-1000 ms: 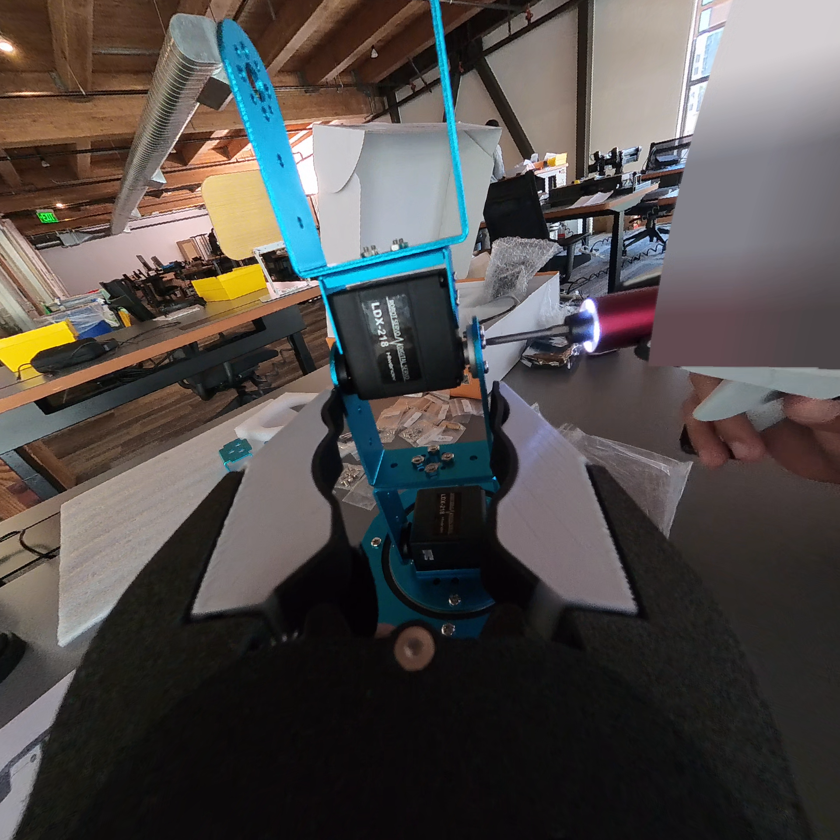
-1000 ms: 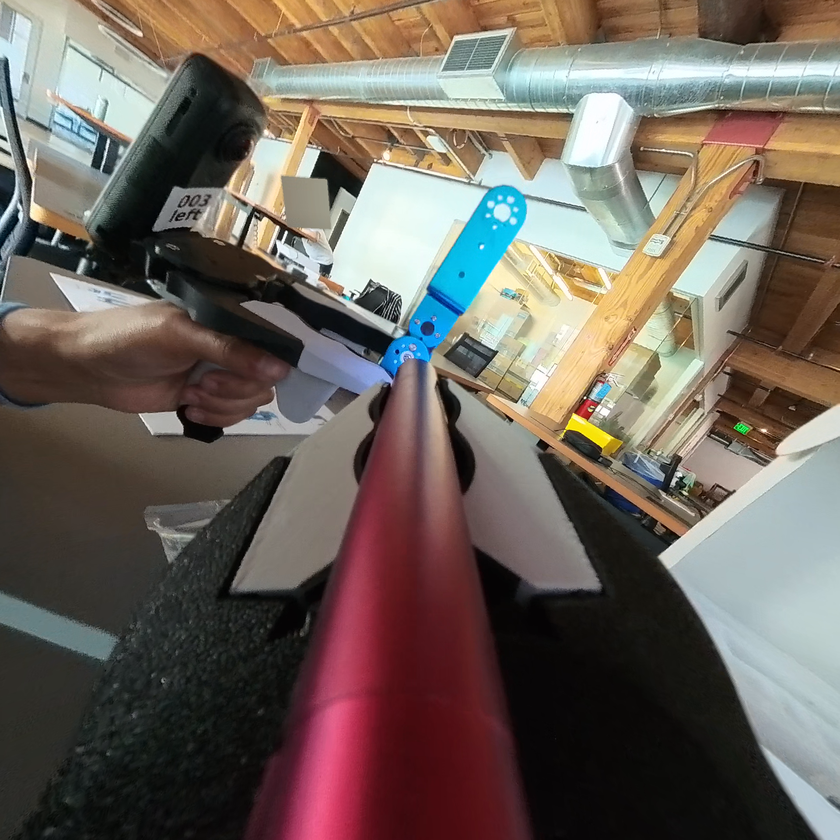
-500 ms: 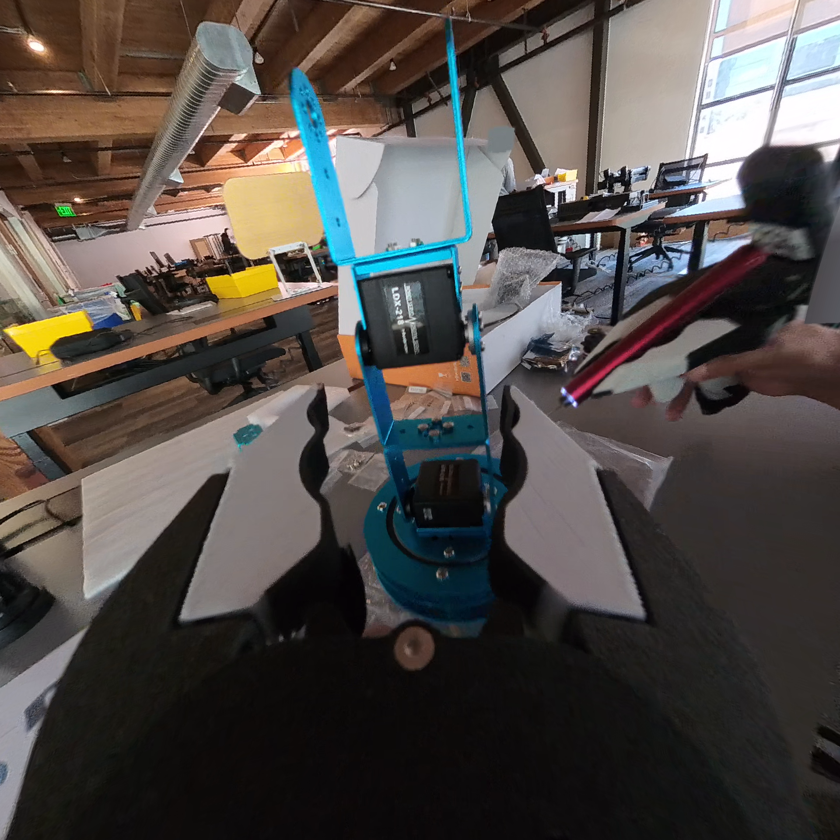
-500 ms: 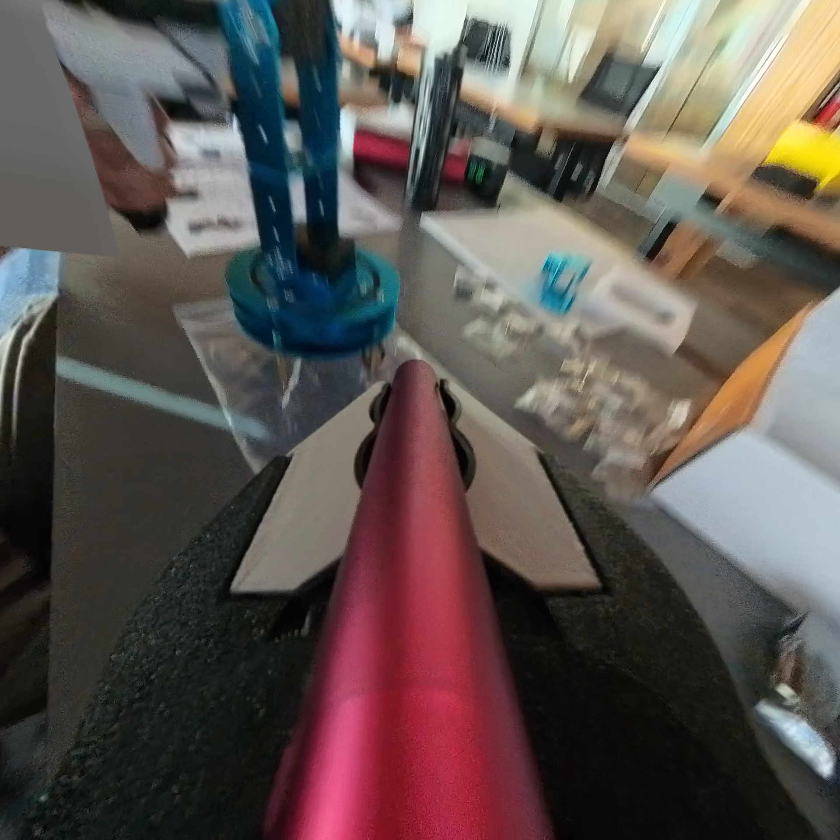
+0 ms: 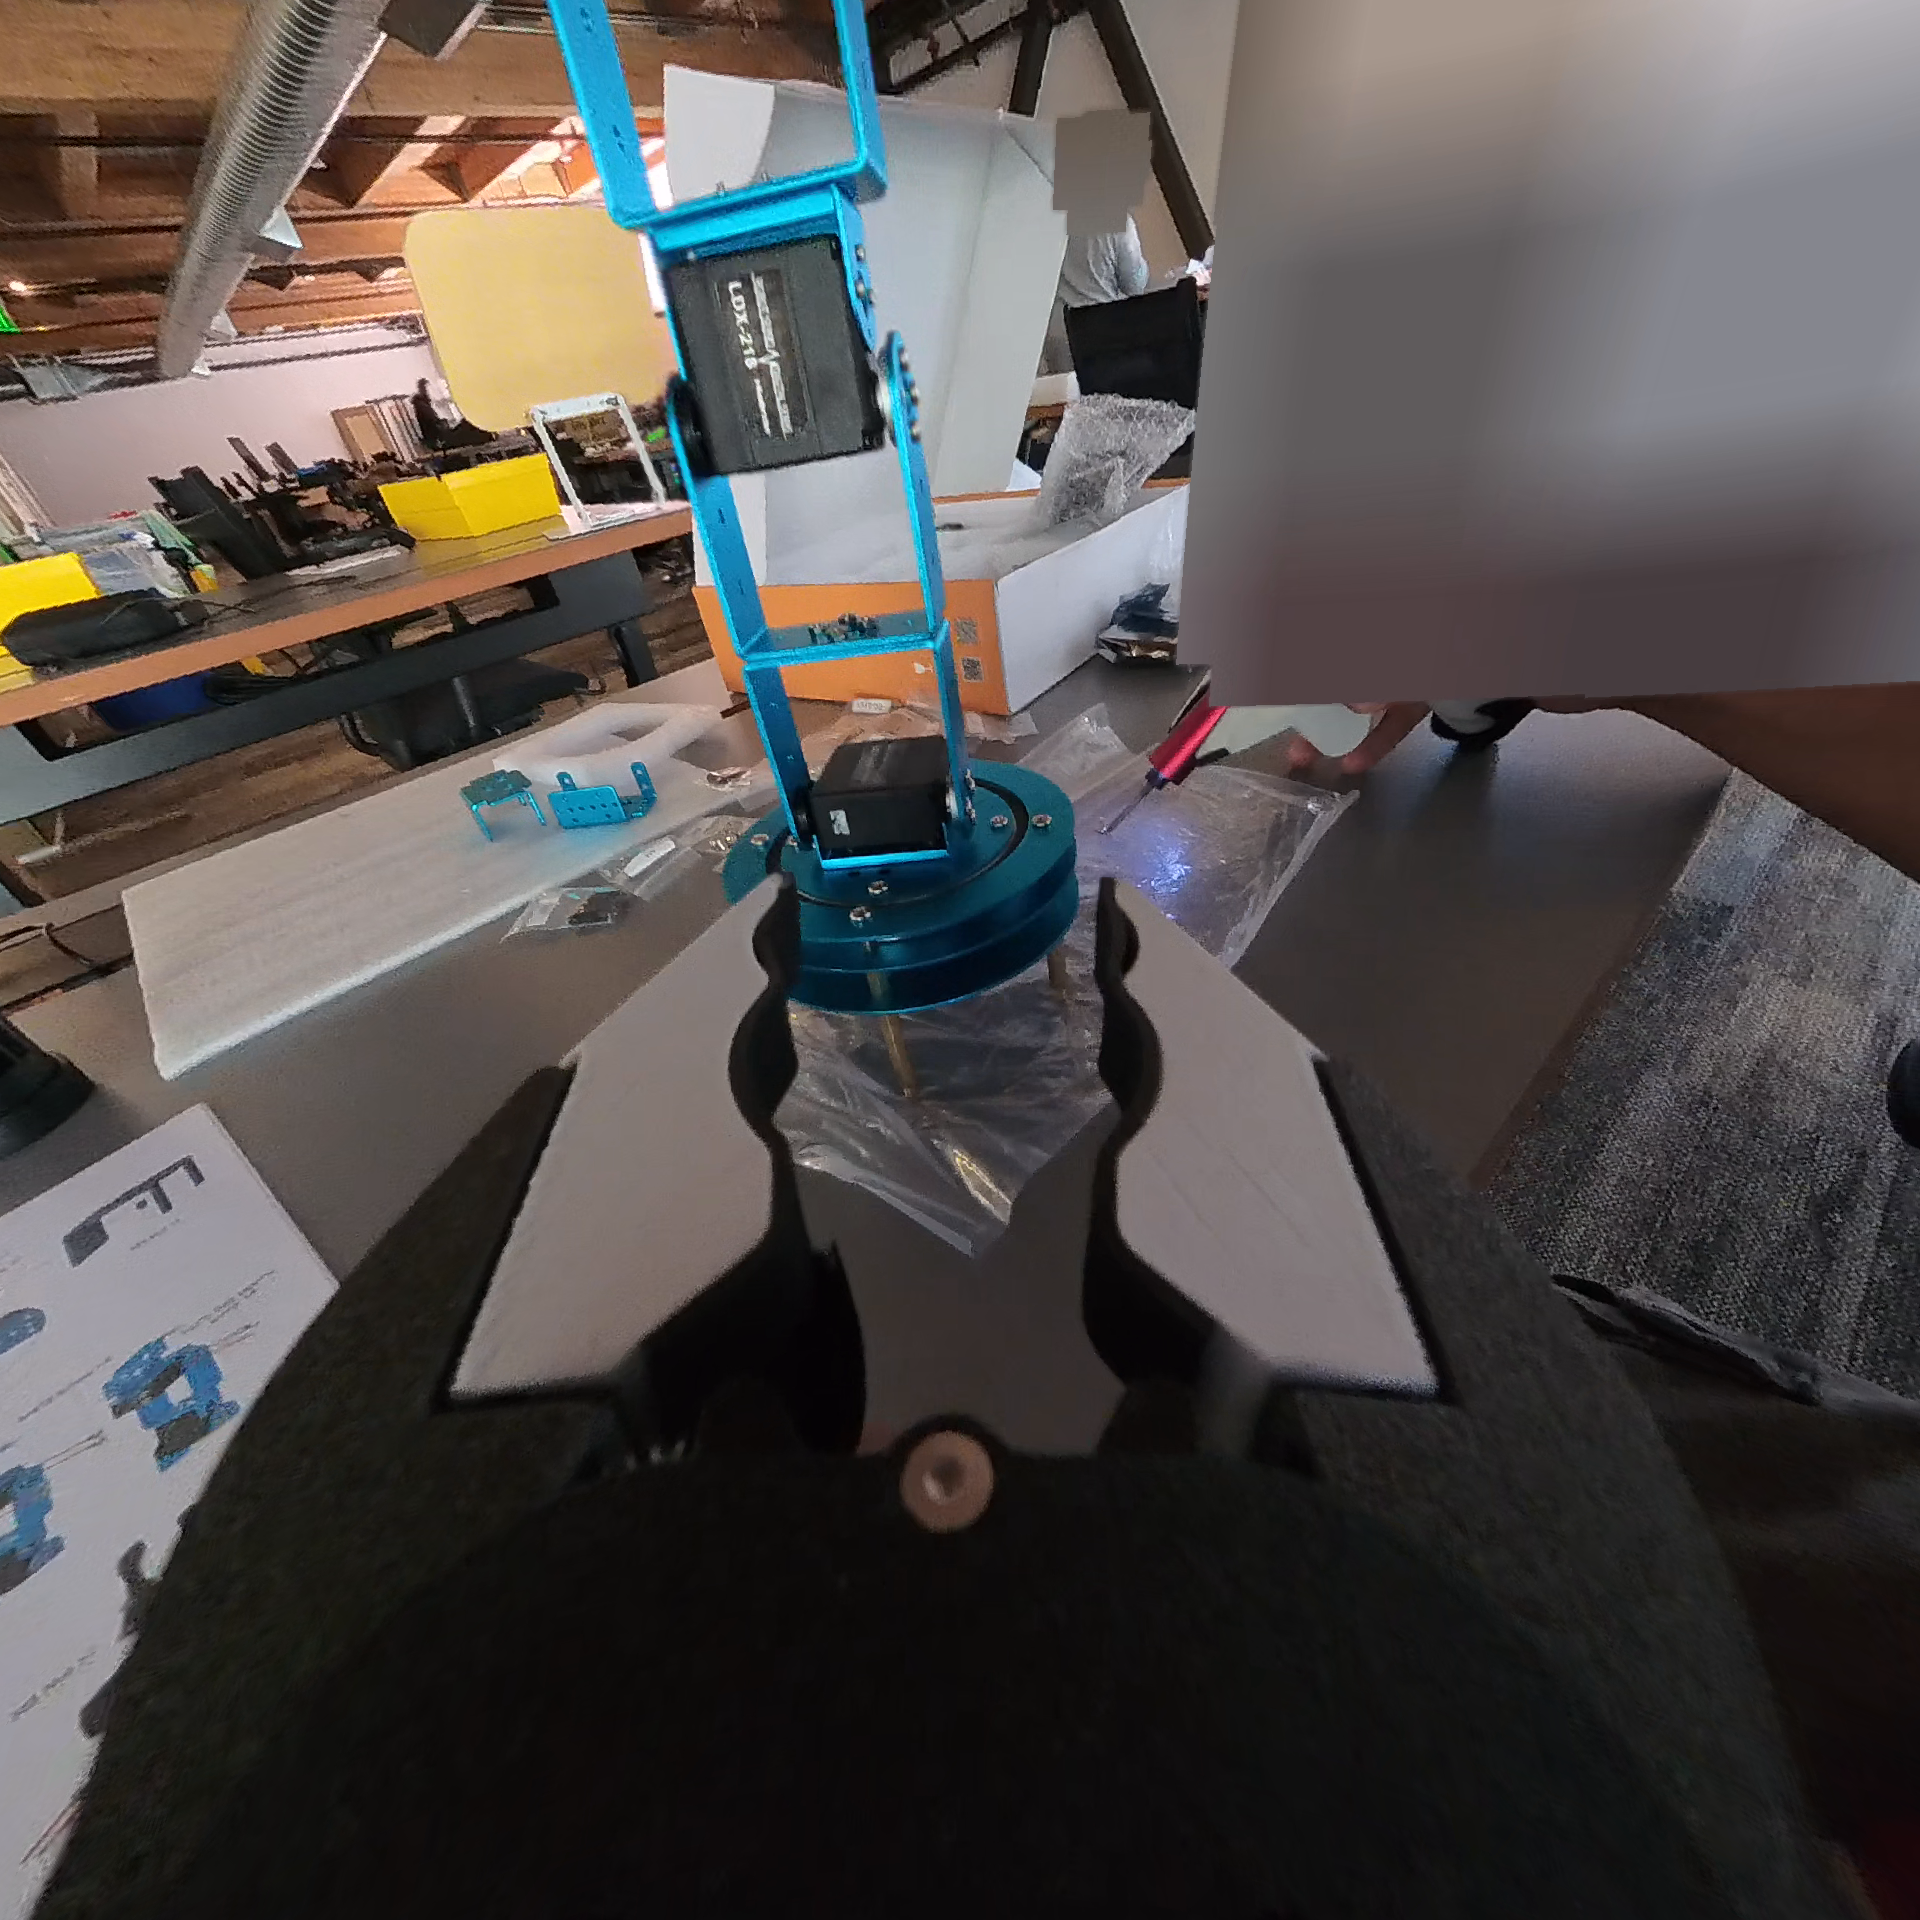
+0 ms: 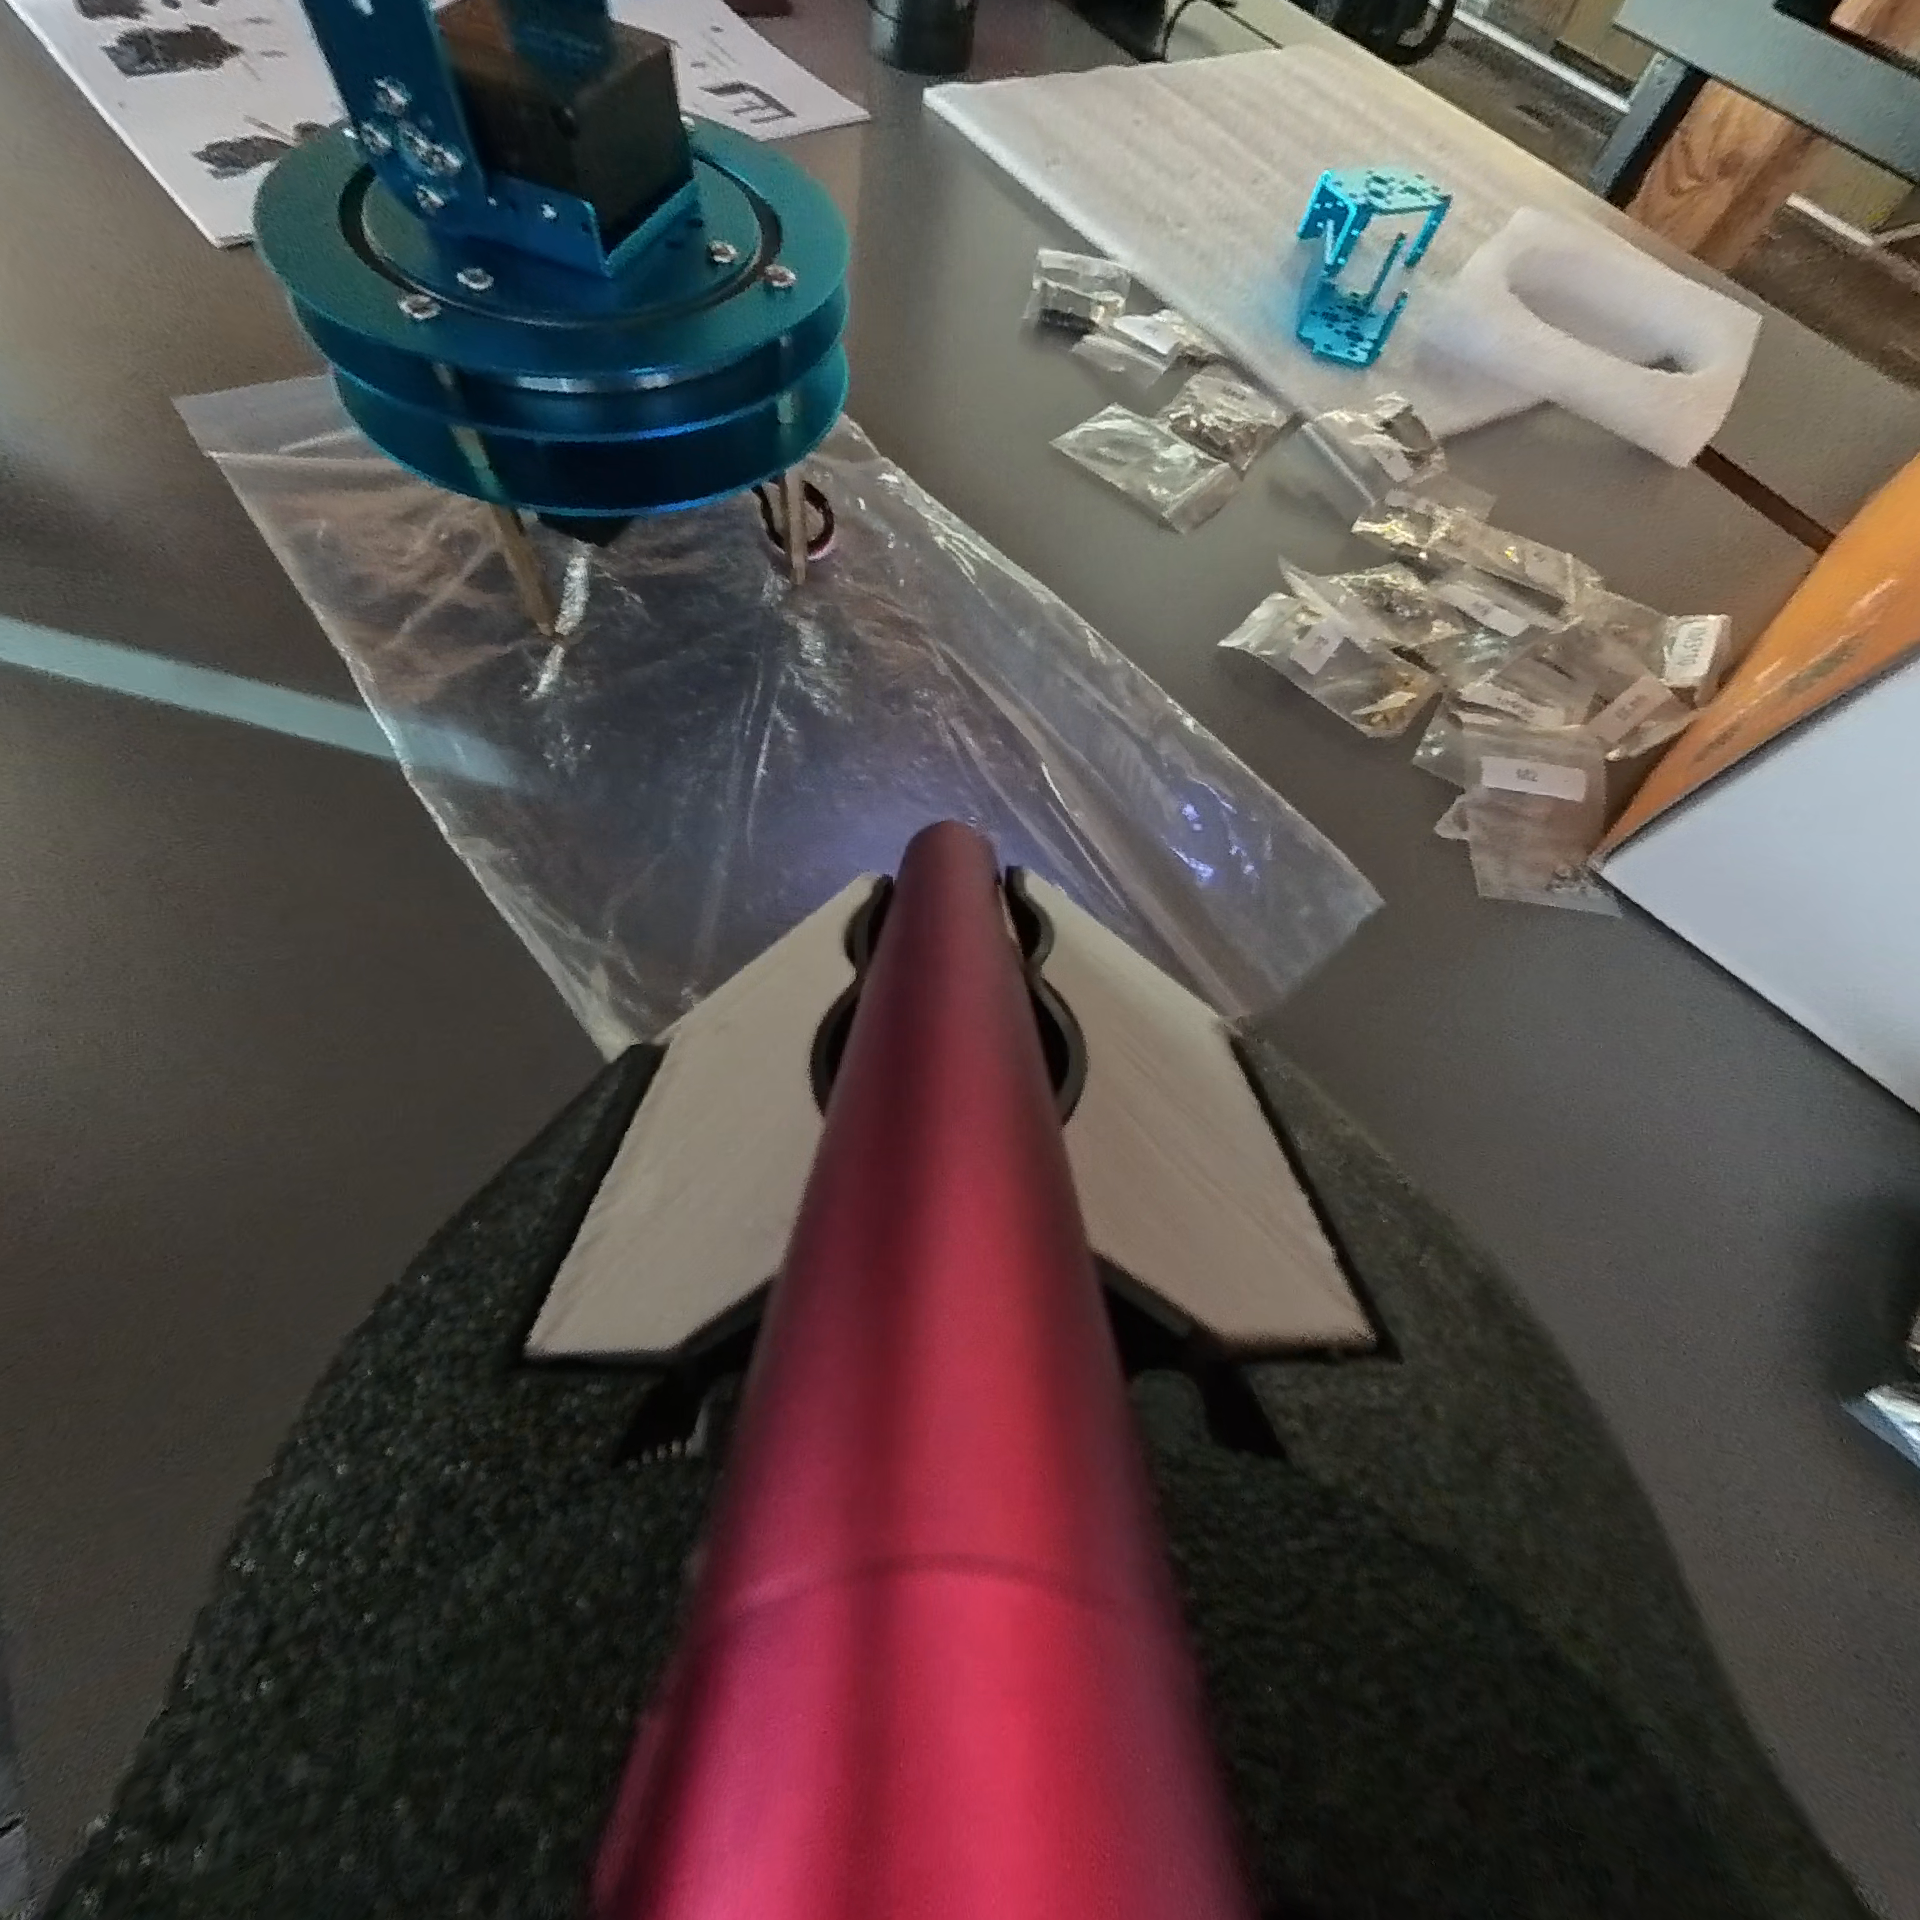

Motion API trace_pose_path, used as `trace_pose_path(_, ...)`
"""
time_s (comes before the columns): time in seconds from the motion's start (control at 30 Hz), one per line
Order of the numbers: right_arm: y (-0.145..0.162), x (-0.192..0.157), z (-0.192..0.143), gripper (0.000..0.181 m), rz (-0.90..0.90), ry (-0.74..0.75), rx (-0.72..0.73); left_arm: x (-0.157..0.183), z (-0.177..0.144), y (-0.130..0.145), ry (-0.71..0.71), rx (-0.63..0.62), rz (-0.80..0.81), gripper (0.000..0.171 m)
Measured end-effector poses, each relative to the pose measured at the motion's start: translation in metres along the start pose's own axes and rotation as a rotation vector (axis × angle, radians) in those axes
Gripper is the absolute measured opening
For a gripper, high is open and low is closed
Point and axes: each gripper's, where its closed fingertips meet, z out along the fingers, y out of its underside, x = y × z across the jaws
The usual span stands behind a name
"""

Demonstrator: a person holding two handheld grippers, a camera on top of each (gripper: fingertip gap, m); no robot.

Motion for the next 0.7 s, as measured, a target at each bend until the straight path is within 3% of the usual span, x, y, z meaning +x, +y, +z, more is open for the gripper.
trace_pose_path(0.3,-0.001,0.002,-0.005,0.022,0.002,0.013,0.021,0.018,0.012,-0.001,0.060,-0.019,0.044,0.049)
trace_pose_path(0.5,-0.006,-0.014,-0.016,0.021,0.004,-0.022,0.060,0.044,0.026,0.018,0.097,-0.109,0.184,0.044)
trace_pose_path(0.7,0.009,-0.028,-0.023,0.022,-0.003,-0.054,-0.003,0.065,0.033,0.031,0.129,-0.169,0.254,0.042)
